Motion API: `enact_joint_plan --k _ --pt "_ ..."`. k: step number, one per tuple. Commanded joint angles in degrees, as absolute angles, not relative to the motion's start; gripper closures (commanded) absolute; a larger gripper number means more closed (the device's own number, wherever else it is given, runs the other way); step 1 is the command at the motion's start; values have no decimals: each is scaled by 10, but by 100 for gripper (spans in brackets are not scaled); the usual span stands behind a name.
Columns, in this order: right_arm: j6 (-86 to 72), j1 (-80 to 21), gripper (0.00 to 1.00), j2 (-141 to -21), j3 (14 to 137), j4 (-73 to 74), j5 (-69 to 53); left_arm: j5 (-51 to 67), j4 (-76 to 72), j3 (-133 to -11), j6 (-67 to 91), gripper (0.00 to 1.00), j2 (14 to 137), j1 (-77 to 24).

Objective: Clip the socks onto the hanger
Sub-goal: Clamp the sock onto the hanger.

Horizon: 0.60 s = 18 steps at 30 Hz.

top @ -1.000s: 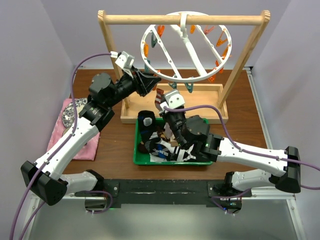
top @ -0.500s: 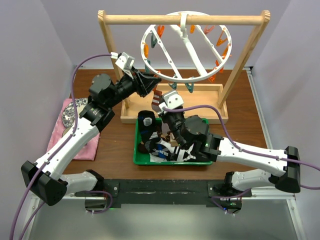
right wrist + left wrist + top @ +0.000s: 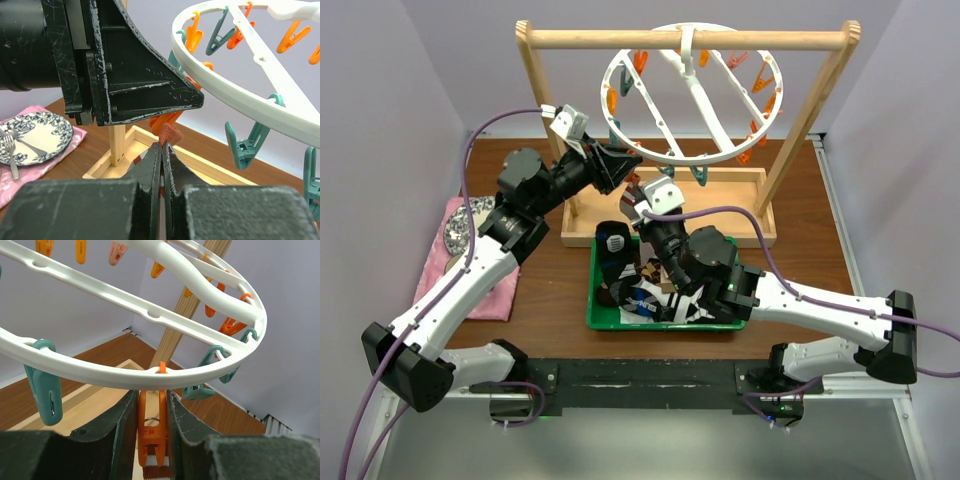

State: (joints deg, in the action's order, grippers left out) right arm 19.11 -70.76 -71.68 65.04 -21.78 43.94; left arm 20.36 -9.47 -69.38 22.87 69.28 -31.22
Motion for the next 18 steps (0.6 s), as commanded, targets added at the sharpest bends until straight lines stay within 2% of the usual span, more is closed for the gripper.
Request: enact_joint_plan --k 1,12,16,18 --pt "183 -706 100 -715 666 -229 435 207 -120 -688 215 100 678 -315" --pt "202 -707 100 -761 642 -305 458 187 -63 -730 229 100 691 -316" --pt "250 -706 100 -804 613 -449 506 143 27 -784 215 100 726 -321" --pt "284 -706 100 -828 595 -520 529 142 26 -787 207 100 729 -324"
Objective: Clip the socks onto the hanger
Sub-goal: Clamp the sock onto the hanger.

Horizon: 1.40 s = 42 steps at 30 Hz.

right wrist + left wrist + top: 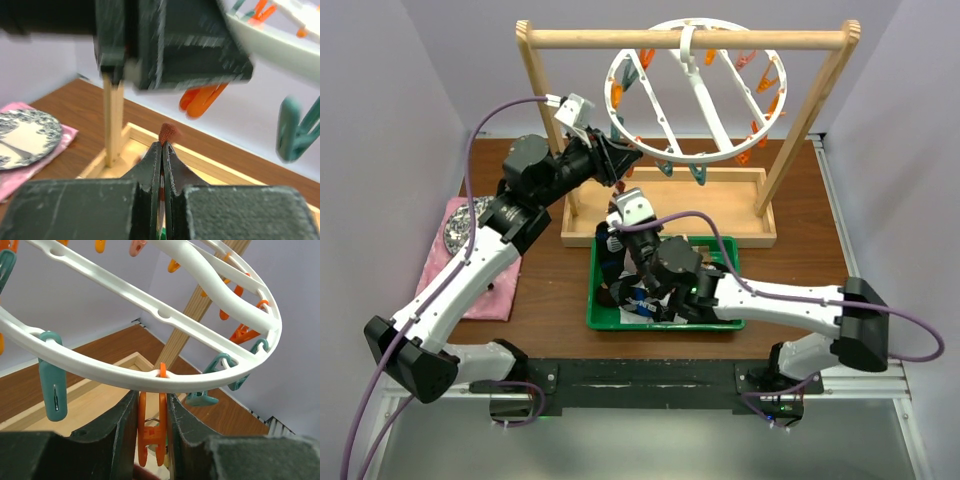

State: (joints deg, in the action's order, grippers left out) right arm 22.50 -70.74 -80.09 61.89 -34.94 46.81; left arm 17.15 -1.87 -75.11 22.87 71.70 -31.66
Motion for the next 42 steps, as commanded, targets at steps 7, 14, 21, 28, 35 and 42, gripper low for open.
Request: enact_joint_plan --k 7,14,21,28,35,42 --pt "436 -706 100 -888 558 -740 596 142 -13 -764 135 100 719 -356" --pt "699 -716 100 -972 580 -1003 624 114 18 -759 66 100 721 -357" --pt "717 -723 100 -981 579 -1006 618 129 -40 -721 49 100 714 -356" --pt "753 -724 100 -973 577 -1007 588 188 -120 -665 15 100 713 -357" --pt "753 -707 100 -980 587 -1007 570 199 -133 -686 47 100 733 -349" --pt "737 -690 100 -964 593 -1007 554 194 -145 -687 89 100 737 -335"
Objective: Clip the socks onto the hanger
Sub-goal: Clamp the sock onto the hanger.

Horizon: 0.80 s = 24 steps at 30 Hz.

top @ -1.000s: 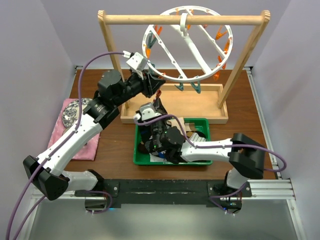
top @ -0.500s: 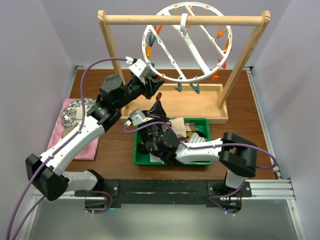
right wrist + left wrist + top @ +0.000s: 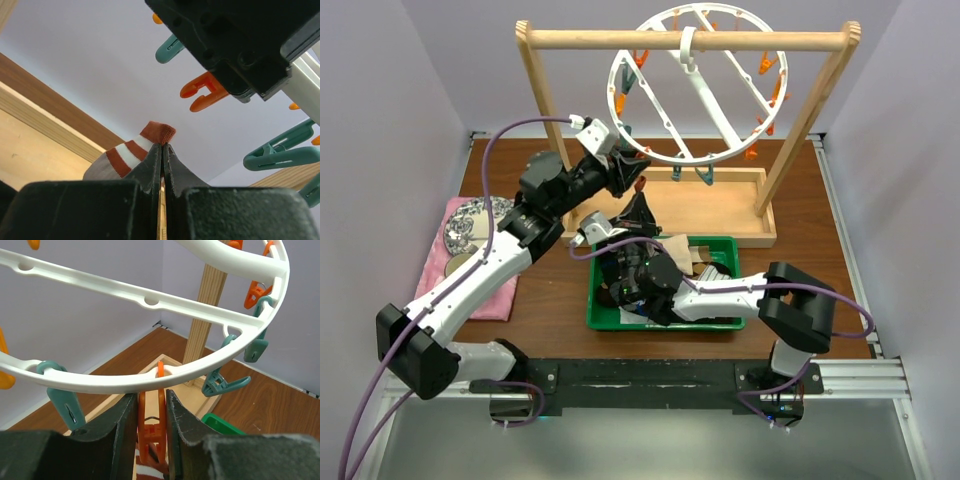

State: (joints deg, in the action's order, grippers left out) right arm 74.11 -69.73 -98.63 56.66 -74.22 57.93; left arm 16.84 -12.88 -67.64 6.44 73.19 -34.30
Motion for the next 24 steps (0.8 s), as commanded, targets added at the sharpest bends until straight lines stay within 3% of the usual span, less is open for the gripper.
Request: enact_joint_plan --k 1,24 --pt "737 -691 100 -965 598 -1007 553 194 -147 -685 96 100 737 -332" --pt "694 -690 100 -967 618 -1005 552 216 -156 -675 161 100 729 -328"
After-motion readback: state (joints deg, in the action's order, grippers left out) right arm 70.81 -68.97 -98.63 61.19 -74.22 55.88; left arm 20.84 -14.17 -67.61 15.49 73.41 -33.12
